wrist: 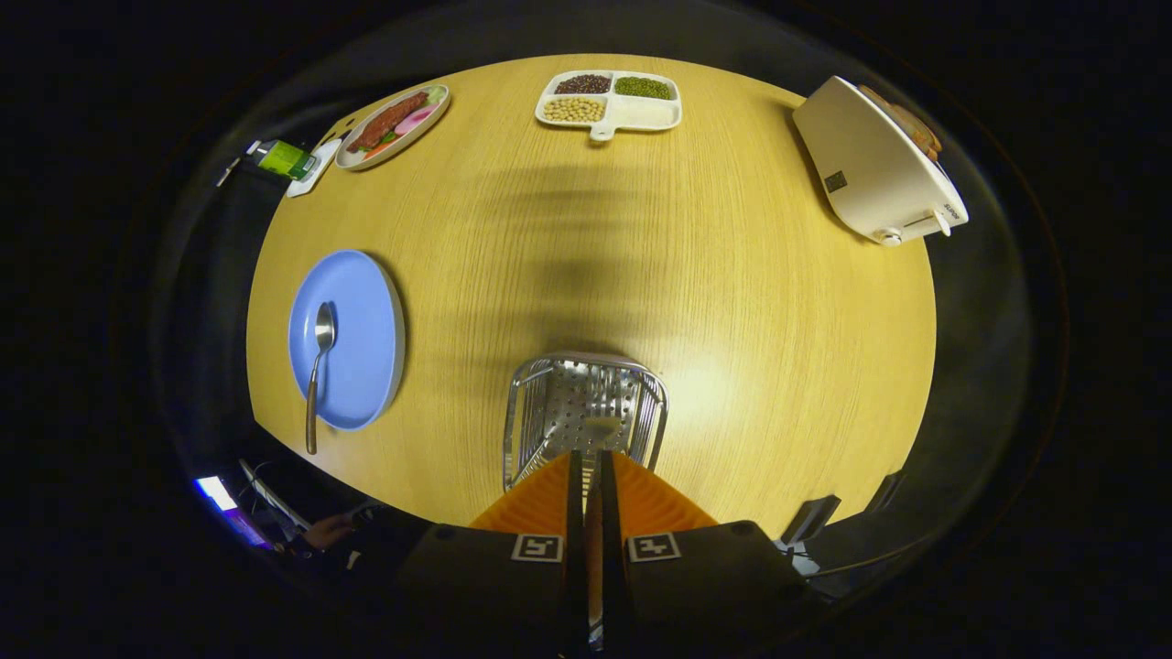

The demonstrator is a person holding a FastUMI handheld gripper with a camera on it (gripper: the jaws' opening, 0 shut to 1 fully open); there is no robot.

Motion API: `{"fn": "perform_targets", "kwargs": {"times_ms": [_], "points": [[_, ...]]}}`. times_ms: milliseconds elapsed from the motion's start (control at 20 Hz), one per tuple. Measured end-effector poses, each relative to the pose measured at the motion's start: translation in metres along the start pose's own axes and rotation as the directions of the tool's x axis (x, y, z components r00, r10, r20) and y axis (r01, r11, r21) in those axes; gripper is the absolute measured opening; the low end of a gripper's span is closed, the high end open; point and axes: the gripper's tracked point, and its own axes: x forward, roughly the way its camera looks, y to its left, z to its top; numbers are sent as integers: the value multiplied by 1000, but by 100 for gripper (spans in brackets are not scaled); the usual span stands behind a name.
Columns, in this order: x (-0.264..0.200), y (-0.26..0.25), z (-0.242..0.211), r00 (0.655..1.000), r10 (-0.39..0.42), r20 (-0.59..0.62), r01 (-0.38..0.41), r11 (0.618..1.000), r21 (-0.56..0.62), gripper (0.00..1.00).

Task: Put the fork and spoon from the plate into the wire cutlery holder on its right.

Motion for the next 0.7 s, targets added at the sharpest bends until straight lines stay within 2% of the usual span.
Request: {"fn": "perform_targets", "kwargs": {"times_ms": [150, 300, 450, 600, 700], "points": [[-19, 11, 12, 995, 35, 88, -36, 999, 9, 9], [-43, 32, 22, 983, 85, 164, -85, 996, -8, 12], [-61, 68, 28, 966, 150, 210, -145, 989, -38, 19], [-67, 116, 27, 951, 222, 214, -206, 974, -91, 33], [-65, 149, 24, 943, 264, 202, -242, 962, -128, 34]]}}
